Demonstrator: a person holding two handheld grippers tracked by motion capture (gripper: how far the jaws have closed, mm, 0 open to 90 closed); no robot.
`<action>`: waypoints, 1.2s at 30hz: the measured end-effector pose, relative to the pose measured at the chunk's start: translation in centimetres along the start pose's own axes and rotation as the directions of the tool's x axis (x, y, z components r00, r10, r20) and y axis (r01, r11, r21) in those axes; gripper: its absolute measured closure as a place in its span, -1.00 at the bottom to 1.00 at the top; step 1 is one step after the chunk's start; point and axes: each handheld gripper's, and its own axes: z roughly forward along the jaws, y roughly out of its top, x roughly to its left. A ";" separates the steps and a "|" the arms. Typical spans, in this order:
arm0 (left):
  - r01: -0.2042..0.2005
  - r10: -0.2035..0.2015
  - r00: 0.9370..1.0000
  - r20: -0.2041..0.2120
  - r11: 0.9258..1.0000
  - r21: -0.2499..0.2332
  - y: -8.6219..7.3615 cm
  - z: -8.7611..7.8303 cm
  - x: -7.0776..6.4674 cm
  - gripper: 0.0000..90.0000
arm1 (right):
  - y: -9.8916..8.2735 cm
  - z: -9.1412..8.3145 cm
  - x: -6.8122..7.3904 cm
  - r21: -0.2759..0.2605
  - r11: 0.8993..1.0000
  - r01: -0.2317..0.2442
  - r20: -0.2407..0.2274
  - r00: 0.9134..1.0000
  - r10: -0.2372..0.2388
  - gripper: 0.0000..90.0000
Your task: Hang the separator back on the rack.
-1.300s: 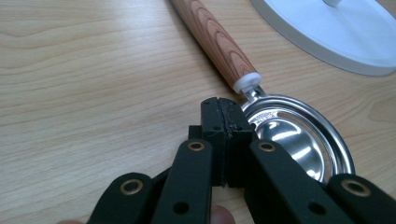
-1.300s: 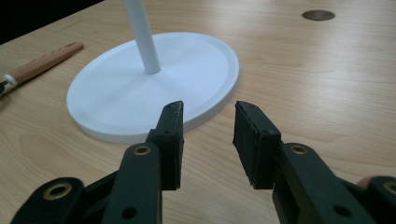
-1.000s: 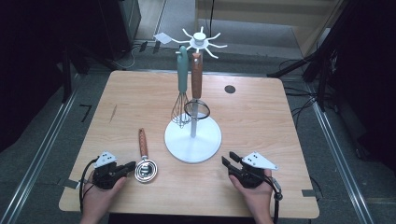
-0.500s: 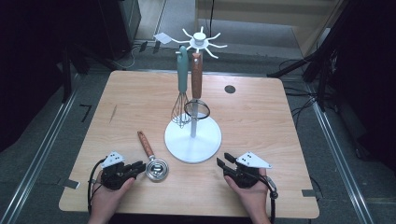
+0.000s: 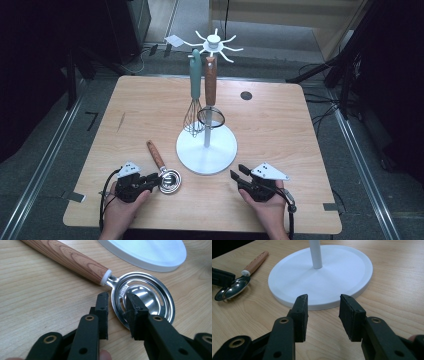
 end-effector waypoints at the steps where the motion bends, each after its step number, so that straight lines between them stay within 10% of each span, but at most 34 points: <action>1: -0.006 0.006 1.000 0.000 1.000 0.001 0.0 0.1 -0.1 0.66 | 0.0 0.0 0.0 0.000 1.000 -0.003 -0.001 1.000 0.003 0.34; 28: -0.071 0.069 0.996 0.055 0.997 0.021 -0.6 2.1 -6.0 0.58 | 0.2 0.6 3.8 0.006 0.998 0.057 -0.110 0.992 -0.056 0.34; 36: -0.069 0.069 0.993 0.097 0.998 -0.010 -0.4 0.9 -5.1 0.42 | 0.6 1.5 6.4 0.016 0.999 0.044 -0.194 0.980 -0.040 0.65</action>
